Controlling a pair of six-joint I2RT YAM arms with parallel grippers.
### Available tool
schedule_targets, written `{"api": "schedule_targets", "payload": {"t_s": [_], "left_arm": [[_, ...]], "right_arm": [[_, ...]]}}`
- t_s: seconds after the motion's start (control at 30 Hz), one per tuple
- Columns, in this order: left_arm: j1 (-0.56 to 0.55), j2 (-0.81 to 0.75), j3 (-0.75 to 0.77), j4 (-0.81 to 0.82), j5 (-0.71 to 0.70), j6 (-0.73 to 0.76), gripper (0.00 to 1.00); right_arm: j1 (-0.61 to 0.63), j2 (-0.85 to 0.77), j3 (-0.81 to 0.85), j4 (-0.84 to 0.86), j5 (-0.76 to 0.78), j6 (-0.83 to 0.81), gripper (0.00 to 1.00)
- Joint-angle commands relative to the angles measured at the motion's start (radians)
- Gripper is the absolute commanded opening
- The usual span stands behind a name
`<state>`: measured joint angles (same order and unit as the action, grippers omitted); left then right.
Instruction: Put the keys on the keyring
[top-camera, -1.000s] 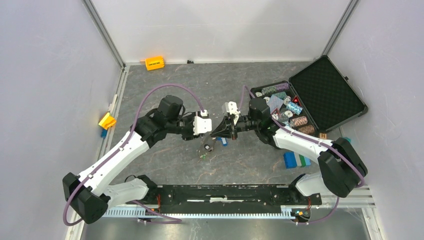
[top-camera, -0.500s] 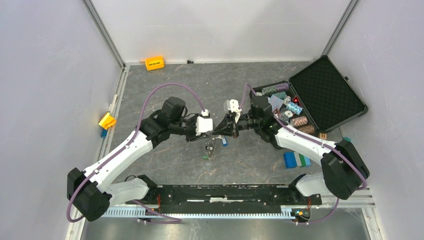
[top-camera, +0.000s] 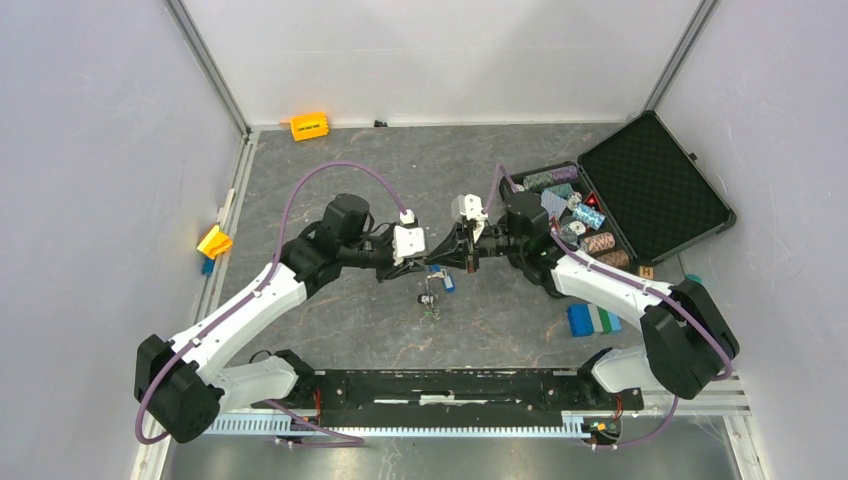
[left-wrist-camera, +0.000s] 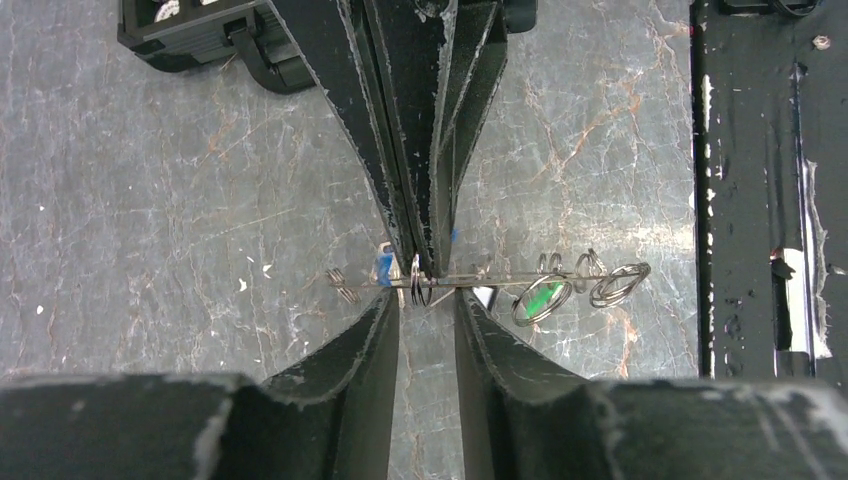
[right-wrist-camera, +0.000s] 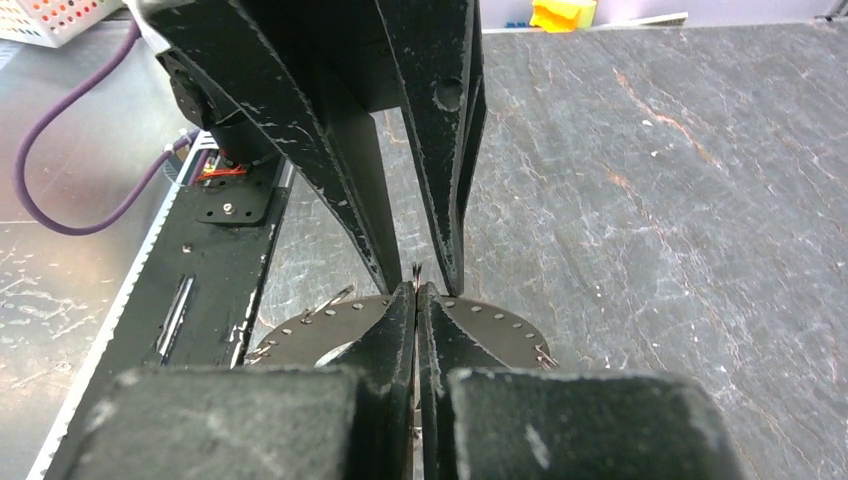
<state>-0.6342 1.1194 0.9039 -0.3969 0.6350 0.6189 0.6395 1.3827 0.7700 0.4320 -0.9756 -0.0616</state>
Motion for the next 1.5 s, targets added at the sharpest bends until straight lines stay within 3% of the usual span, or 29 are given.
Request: {"api": "schedule_targets", "payload": {"t_s": [0.0,0.33,0.7,0.93,1.37,1.47], "left_arm": [[-0.006,-0.022,0.003,0.087,0.091,-0.005,0.31],[0.022,-0.053,0.021,0.035,0.115,0.064,0.32],[0.034,-0.048,0.048,-0.03,0.118,0.104,0.07],[0.034,-0.049,-0.003,0.05,0.133,0.082,0.13],[0.034,-0.014,-0.002,0.04,0.136,0.105,0.22],[0.034,-0.013,-0.004,0.031,0.132,0.114,0.2]], "right_arm": [[0.01,-0.01,-0.018,0.152,-0.06,0.059,0.0],[0.009,-0.008,-0.011,0.101,-0.058,0.02,0.0],[0.008,-0.017,-0.008,0.091,-0.043,0.01,0.0],[0.008,-0.012,-0.006,0.099,-0.043,0.022,0.0],[0.006,-0.011,-0.003,0.096,-0.044,0.022,0.0],[0.005,-0.009,0.002,0.096,-0.049,0.024,0.0]]}}
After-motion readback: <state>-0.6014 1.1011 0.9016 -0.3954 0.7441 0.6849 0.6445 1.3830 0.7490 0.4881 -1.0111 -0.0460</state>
